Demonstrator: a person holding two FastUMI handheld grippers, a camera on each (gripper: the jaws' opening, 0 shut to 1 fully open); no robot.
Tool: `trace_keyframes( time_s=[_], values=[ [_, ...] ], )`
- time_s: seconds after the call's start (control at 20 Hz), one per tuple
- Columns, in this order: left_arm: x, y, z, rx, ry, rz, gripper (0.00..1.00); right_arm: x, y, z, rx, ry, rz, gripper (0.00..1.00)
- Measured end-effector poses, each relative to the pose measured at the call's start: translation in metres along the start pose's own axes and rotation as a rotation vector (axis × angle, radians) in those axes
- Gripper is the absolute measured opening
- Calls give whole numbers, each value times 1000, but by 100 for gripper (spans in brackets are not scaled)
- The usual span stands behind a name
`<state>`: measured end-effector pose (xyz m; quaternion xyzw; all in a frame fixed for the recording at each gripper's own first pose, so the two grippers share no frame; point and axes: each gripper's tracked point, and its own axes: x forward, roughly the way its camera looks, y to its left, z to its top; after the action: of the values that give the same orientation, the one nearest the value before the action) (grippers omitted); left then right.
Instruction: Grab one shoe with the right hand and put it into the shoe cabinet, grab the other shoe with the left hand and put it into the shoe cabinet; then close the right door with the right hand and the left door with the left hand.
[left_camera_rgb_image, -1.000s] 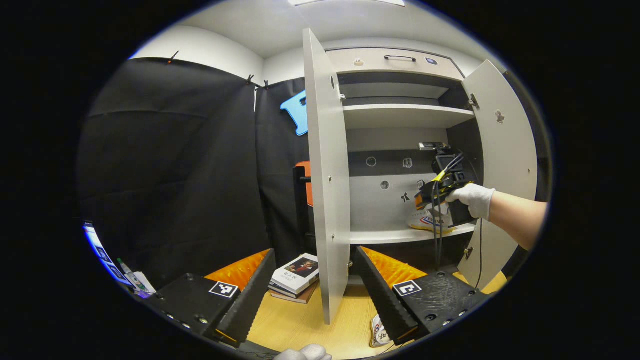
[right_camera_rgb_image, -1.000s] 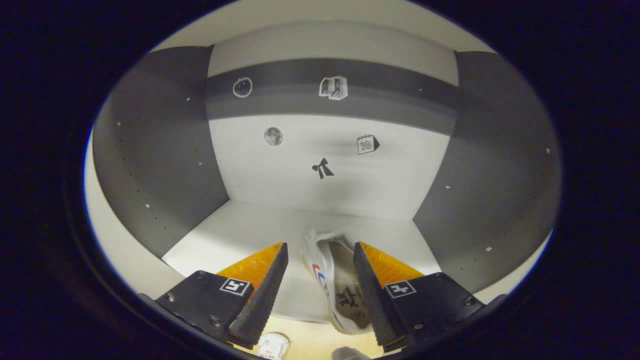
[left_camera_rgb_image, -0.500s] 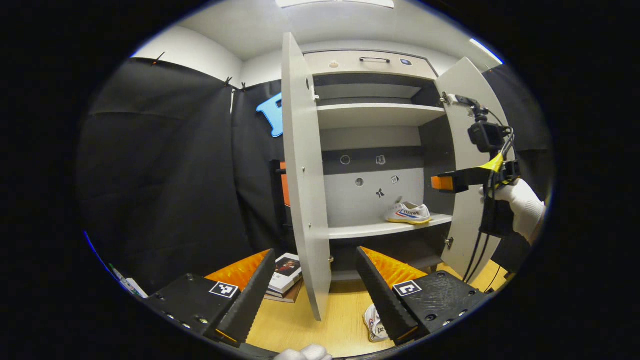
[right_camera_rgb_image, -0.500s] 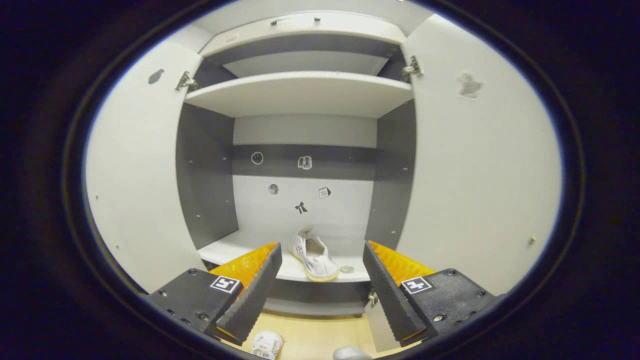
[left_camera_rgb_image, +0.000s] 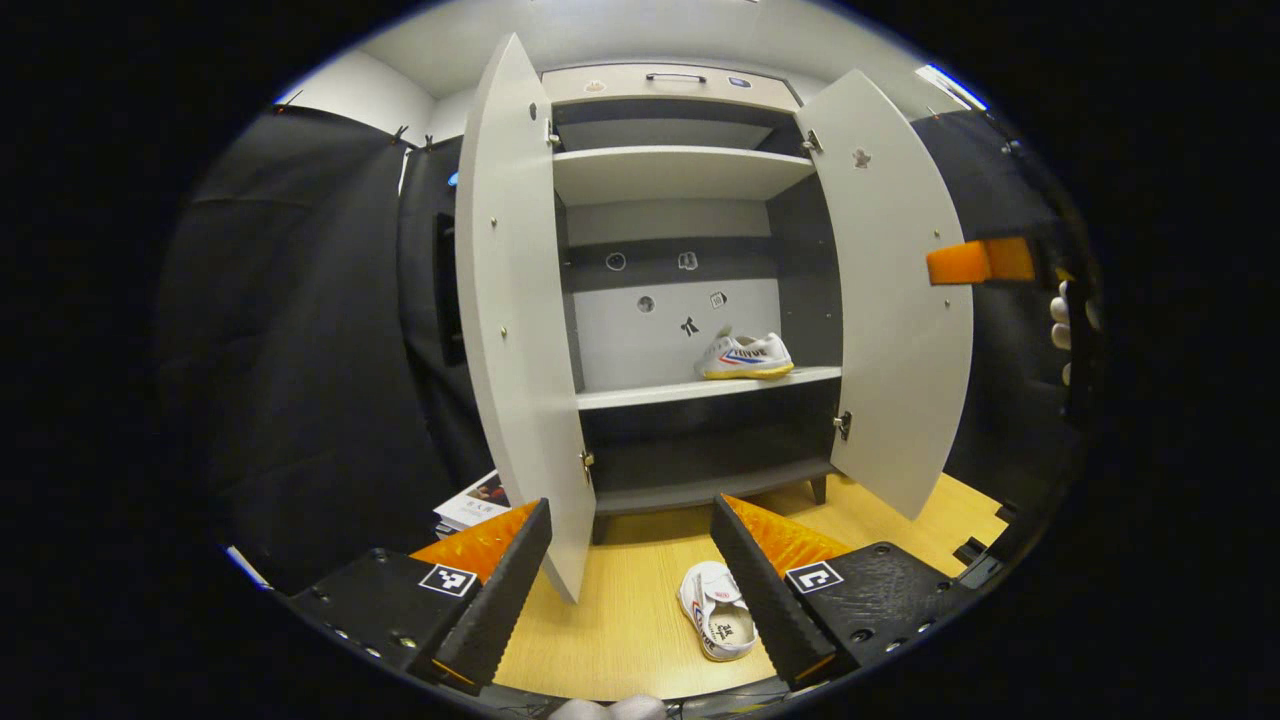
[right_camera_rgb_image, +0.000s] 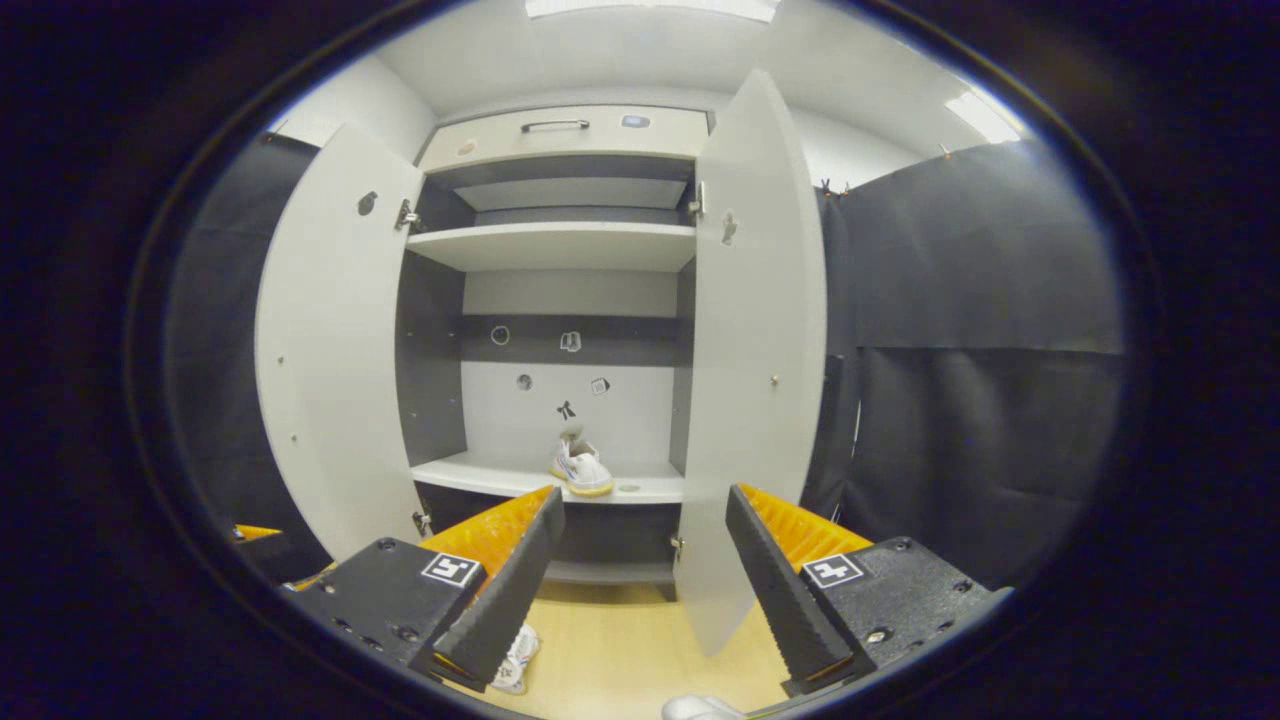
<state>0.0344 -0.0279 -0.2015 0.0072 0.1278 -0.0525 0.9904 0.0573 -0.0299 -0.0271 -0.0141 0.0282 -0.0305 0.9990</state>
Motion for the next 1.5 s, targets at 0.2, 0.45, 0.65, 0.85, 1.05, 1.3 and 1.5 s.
trace_keyframes(
  time_s=[0.2,0.45,0.65,0.85,1.05,1.3,1.5],
  values=[
    [19,-35,-78,-24,108,-63,96,-25,-12,-9,-5,12,-5,100],
    [47,-61,-192,-51,327,-85,96,-35,-31,-29,-19,73,-31,100],
    [81,-65,-244,5,406,-81,97,-35,-48,-39,-39,108,-73,100],
    [116,-67,-263,26,413,-76,97,-30,-56,-51,-61,147,-99,100],
    [151,-63,-266,23,409,-56,96,-20,-53,-56,-91,167,-94,100],
    [176,-65,-267,42,392,-62,85,-7,-49,-64,-90,194,-74,100],
    [180,-76,-278,2,439,-86,50,-5,-47,-63,-91,195,-64,100]
  ],
)
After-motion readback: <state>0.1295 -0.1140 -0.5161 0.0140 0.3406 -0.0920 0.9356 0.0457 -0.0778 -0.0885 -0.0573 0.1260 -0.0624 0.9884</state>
